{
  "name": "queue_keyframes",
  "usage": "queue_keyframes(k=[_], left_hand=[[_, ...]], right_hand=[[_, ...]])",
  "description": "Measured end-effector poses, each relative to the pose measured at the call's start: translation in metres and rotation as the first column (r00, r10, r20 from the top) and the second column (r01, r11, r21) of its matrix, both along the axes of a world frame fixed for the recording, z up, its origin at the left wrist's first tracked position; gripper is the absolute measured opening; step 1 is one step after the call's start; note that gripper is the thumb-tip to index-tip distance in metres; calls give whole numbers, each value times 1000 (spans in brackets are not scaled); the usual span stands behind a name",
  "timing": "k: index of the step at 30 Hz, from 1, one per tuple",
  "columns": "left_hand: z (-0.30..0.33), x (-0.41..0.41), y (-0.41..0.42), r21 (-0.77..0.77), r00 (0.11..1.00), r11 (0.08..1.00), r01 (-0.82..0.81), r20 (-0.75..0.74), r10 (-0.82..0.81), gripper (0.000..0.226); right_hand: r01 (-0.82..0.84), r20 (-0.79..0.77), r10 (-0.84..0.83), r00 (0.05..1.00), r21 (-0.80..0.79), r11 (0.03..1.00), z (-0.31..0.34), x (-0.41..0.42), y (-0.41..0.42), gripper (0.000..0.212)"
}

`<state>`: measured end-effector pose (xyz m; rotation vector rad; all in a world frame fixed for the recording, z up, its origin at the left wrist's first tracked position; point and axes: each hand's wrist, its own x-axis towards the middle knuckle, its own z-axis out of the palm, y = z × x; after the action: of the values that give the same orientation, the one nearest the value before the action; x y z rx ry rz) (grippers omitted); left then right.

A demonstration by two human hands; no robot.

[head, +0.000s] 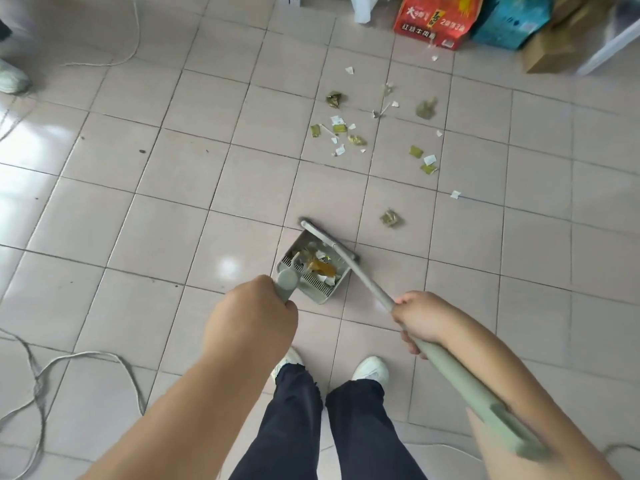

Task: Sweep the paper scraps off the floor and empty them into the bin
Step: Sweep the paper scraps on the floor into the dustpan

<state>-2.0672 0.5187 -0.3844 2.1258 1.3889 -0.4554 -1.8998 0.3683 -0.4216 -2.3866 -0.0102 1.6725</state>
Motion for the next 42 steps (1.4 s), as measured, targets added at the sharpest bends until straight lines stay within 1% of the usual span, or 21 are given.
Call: queue_keyframes(k=[3,6,9,11,13,15,18,20,23,25,26,29,31,33,35,37,39,42], left_hand=[[0,2,0,12,1000,1000,-11,18,11,12],[1,5,-3,30,1000,999,-11,24,10,12],[1,10,-4,20,999,1000,-16,39,15,11],[2,15,-3,35,999,999,-3,44,1,11],[2,22,-3,54,999,998,13,44,-15,11],[2,29,-2,64,999,998,25,40,-28,12],[0,38,-5,78,998,996,43,38,-46,14],[0,43,-7,85,998,995,45,44,-49,15],[-1,51,-5,92,997,994,51,48,-55,17],[-1,57,-3,85,998,995,52,43,-55,18],[-1,59,-1,83,998,995,54,39,-58,18],[1,60,0,83,997,995,62,31,-65,18],[2,59,0,86,998,994,61,30,-64,17],[2,58,1,84,997,995,59,36,-62,17],[2,58,2,90,997,994,58,41,-62,19],[2,59,4,91,997,994,53,51,-58,19],[2,59,6,89,997,995,55,55,-60,18],[3,58,10,74,995,996,55,75,-60,17]], right_hand=[[103,3,-103,995,21,994,16,17,-14,14],[159,61,-162,985,51,986,16,31,-17,15],[140,176,-153,972,83,987,5,57,-12,15],[131,238,-144,960,71,989,-5,75,-6,14],[121,286,-124,950,28,992,-14,88,0,19],[75,304,-61,951,-35,997,-23,94,9,25],[5,268,25,963,-109,994,-29,85,21,23],[-56,201,84,976,-141,988,-31,72,25,20],[-137,96,146,985,-100,986,-32,47,21,18],[-141,76,144,987,-43,989,-28,38,12,15],[-110,68,111,991,-17,994,-25,37,5,16],[72,15,-72,997,8,997,-8,46,-15,22],[130,4,-130,991,9,991,1,50,-22,22],[151,23,-152,988,28,988,3,50,-21,24],[123,60,-126,990,48,991,-2,45,-12,24],[71,82,-76,994,55,996,-12,40,4,18],[6,75,-9,997,40,999,-20,34,22,13],[-71,34,71,997,14,997,-22,24,39,15]])
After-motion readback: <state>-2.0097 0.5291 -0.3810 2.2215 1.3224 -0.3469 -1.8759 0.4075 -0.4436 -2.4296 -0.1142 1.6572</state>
